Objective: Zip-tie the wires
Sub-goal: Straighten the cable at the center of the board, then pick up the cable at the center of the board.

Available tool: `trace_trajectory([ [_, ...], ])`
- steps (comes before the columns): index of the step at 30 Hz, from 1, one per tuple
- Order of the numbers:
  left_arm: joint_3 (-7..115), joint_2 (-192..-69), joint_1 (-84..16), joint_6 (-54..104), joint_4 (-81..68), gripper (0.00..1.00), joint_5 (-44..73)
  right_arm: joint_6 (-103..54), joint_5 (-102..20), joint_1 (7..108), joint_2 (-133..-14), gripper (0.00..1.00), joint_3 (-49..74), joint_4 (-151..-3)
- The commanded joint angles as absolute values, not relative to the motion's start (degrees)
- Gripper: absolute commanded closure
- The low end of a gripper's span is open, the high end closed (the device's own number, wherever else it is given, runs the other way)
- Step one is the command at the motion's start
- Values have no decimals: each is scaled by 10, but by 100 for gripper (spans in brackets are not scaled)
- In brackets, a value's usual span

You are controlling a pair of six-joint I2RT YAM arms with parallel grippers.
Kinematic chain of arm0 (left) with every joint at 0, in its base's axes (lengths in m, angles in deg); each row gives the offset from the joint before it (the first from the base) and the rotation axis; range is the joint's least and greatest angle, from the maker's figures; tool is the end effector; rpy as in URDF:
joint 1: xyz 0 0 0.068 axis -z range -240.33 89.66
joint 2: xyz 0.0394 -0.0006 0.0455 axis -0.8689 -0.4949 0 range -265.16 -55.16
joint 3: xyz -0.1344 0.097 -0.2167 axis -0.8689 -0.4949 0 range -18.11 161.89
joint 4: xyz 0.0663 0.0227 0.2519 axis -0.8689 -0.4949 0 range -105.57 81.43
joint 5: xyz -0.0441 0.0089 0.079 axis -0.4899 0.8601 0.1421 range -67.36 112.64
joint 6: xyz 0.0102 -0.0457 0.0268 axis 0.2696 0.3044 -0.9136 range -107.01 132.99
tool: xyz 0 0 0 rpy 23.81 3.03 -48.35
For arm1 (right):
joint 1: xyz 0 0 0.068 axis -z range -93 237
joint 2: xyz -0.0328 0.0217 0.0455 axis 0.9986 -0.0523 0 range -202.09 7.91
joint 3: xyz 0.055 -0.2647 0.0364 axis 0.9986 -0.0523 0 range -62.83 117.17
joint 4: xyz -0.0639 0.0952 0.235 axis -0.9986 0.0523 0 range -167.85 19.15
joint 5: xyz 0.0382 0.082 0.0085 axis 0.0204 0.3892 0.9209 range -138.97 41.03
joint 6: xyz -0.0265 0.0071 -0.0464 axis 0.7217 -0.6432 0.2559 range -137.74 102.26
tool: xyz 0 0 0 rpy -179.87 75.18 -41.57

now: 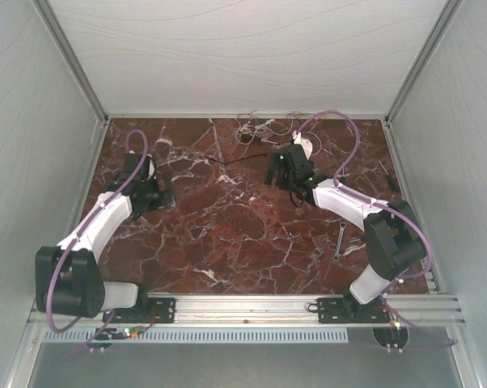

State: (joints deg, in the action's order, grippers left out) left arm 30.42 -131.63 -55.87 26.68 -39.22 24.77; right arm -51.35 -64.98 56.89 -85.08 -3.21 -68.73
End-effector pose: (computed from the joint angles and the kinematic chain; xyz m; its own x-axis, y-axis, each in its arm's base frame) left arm 0.2592 -0.0189 0.2148 -0.8406 -0.1717 -0.5137 -0.1447 0.9851 -0.0925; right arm 0.3087 0.1677 0.2194 -0.6562 0.2345 -0.7172 0.0684 0.9651 0.2529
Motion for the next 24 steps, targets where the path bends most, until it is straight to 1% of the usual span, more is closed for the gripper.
trace_trajectory([
  [1, 301, -1242, -563, 271, -339, 0, 262, -449, -649, 571, -837, 16, -1, -745],
  [4, 289, -1195, -564, 267, -323, 0, 283, -423, -638, 571, -857, 16, 24, -788],
  [9, 295, -1167, -564, 262, -327, 0, 307, -423, -630, 571, -919, 16, 70, -877],
  [16, 292, -1142, -563, 258, -326, 0, 308, -440, -619, 572, -1049, 16, 144, -1011],
  [24, 294, -1139, -563, 252, -323, 0, 275, -489, -629, 595, -1186, 18, 291, -1001],
])
